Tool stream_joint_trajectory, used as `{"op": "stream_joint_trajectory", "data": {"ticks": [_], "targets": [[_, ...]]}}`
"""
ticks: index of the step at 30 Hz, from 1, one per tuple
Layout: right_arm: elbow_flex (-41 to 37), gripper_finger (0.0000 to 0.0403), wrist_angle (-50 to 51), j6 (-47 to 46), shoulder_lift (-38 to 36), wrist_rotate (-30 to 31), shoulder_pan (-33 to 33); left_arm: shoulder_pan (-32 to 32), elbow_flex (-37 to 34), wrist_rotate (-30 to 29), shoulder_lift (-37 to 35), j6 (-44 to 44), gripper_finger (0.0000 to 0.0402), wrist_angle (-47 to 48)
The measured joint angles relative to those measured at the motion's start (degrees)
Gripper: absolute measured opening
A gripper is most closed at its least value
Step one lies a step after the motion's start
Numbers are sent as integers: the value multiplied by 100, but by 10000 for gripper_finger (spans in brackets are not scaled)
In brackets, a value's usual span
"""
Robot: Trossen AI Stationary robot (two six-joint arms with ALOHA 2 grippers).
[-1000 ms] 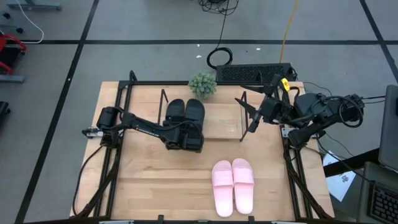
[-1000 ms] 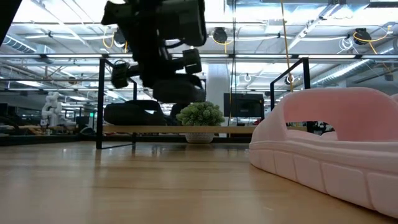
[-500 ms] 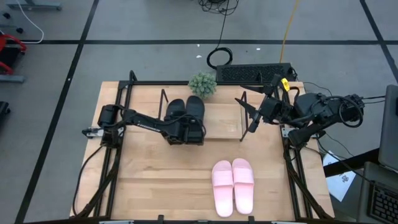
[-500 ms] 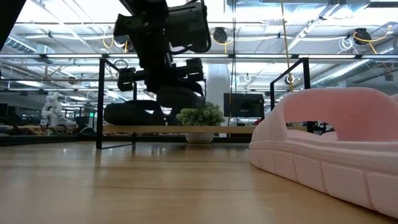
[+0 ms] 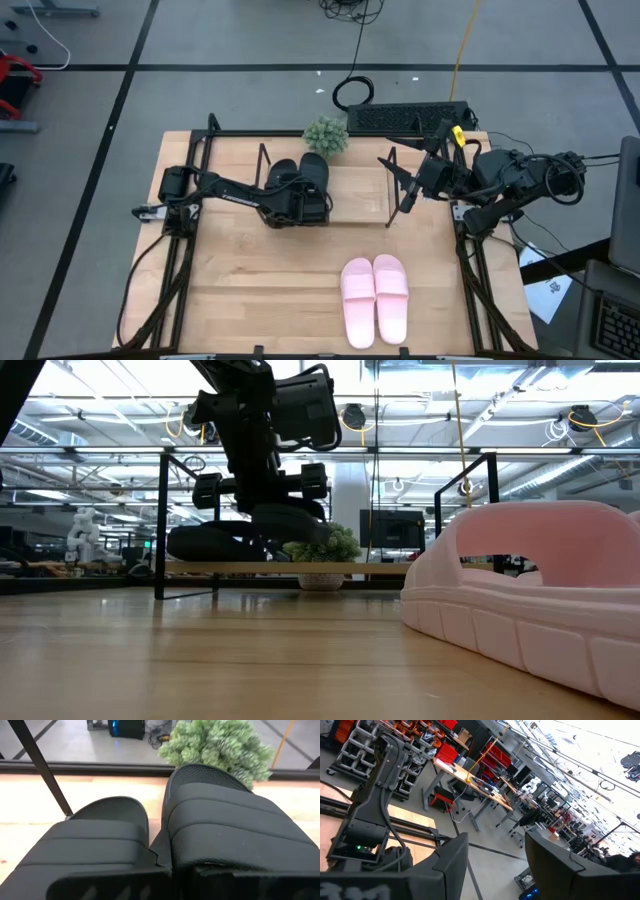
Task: Pick and place slides into the shelf
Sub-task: Put the black slides on the shelf
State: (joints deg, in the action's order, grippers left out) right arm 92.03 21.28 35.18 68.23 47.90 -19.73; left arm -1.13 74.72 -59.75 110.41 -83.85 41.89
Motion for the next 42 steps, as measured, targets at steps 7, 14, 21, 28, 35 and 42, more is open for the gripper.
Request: {"op": "stream_joint_trajectory", "data": {"ticks": [7, 14, 21, 28, 35, 42], "targets": [[0, 187, 1, 2, 0, 0, 0, 37, 0, 115, 0, 19, 0, -10], [0, 187, 0, 2, 0, -10, 0, 61, 0, 173, 197, 15, 0, -160], [0, 187, 4, 3, 0, -13, 0, 116, 4, 164, 203, 24, 0, -88], [0, 187, 4, 21, 0, -14, 0, 112, 4, 300, 233, -131, 0, 127], [0, 187, 2, 20, 0, -15, 0, 112, 4, 403, 236, -135, 4, 126], [0, 187, 4, 9, 0, -15, 0, 116, 4, 420, 236, -228, 35, 104]]}}
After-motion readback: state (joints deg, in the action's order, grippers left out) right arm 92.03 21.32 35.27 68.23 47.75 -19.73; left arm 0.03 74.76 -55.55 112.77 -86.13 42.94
